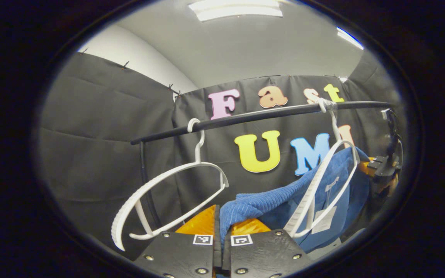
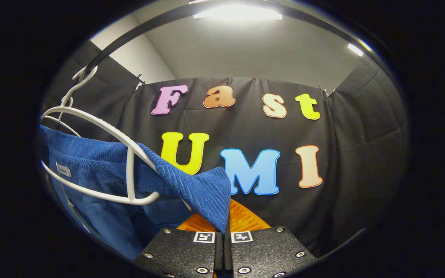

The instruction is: Grasp the clothes on the hanger with both hands and then place them into the laundry hamper below.

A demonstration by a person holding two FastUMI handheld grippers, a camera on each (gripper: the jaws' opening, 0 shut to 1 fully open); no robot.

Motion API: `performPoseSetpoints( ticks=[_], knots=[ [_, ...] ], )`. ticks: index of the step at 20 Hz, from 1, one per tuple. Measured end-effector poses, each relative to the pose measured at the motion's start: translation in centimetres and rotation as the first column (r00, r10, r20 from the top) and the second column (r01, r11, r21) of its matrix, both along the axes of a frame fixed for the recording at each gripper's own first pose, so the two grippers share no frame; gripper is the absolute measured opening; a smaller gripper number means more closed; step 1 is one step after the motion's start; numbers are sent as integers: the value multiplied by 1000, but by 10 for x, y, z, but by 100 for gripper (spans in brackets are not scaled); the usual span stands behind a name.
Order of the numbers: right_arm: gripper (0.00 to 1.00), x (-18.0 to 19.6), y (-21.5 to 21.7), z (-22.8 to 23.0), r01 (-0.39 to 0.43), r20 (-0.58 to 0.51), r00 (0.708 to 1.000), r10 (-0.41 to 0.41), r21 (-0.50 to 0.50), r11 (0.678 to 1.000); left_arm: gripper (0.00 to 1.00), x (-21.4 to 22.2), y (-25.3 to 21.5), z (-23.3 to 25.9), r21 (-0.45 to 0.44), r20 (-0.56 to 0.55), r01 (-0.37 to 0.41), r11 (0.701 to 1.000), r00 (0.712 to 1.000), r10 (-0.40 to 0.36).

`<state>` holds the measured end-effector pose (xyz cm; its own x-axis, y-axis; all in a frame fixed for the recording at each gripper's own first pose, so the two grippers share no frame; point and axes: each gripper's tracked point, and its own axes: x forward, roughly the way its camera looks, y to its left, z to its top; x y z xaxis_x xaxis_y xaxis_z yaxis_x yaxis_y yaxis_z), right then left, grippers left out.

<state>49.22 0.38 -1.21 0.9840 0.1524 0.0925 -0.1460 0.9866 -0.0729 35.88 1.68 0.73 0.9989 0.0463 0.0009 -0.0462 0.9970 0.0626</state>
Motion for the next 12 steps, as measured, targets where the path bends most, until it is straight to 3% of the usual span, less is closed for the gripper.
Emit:
performPoseSetpoints(
  ticks=[3,6,9,12],
  knots=[
    [1,-11,8,-16,-24,-52,998,24,-12,1000,2,-2,11,-35,-27,-103,29,999,994,-32],
    [1,-11,9,-16,-17,-38,999,15,-39,999,2,-13,8,-38,-65,-70,28,997,997,-33],
    [1,-10,0,-43,-5,-142,990,6,10,1000,2,-21,-2,-61,-87,-113,35,996,993,-44],
    [1,-14,-13,-63,34,-183,983,-33,2,999,0,-31,-21,-86,-30,-142,51,998,988,-54]
  ],
)
